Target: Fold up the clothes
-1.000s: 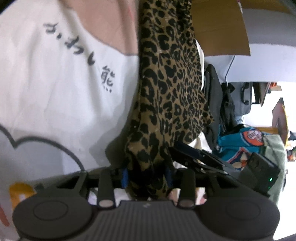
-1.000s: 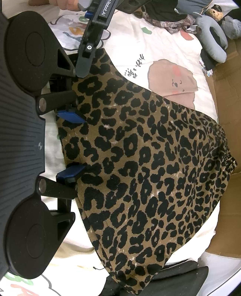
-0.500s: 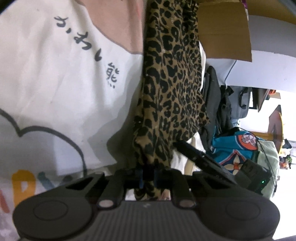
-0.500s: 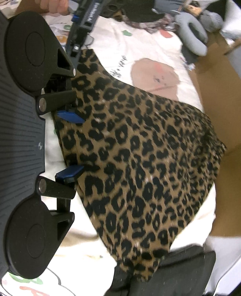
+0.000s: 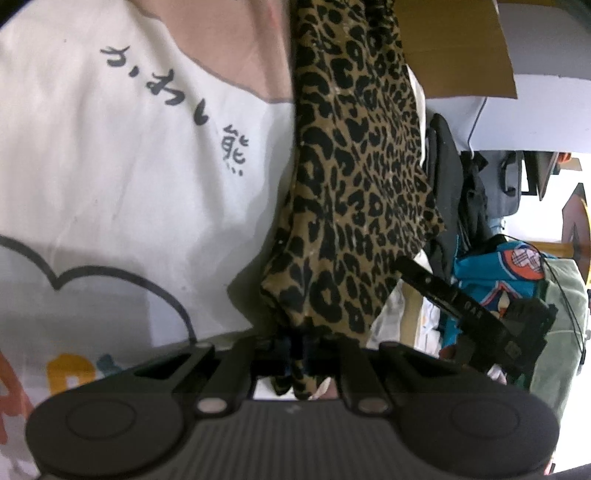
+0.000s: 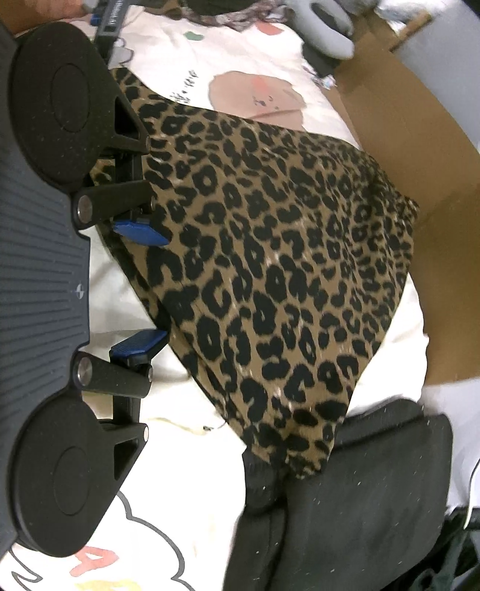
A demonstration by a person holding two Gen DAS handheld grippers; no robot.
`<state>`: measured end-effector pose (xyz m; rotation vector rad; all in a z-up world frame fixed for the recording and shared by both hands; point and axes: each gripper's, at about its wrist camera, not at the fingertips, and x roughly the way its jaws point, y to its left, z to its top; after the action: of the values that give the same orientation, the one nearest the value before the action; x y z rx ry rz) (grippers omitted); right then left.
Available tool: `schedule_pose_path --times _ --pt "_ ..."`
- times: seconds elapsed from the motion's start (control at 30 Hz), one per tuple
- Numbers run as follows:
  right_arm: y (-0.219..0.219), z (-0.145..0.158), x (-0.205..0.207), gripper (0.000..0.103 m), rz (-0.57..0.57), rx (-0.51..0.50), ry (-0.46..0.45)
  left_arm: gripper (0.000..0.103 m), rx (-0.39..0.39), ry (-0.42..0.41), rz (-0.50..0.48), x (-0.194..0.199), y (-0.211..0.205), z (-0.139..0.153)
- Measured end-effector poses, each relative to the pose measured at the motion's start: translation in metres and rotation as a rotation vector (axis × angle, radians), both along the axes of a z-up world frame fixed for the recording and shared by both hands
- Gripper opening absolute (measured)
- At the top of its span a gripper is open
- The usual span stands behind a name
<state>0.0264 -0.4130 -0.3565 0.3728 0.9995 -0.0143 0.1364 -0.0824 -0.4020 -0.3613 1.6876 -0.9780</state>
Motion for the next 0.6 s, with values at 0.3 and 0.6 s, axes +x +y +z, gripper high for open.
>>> schedule_pose_path --times 0.3,0.6 --pt "-0.029 0.003 0.002 0.057 -0.065 0.053 -0.054 0.005 -0.005 -0.020 -0.016 0.001 0.005 0.001" --pt "-0.067 -0.003 0.009 0.057 -0.186 0.125 -0.089 0.005 0.008 -0.033 -0.014 0.004 0.009 0.006"
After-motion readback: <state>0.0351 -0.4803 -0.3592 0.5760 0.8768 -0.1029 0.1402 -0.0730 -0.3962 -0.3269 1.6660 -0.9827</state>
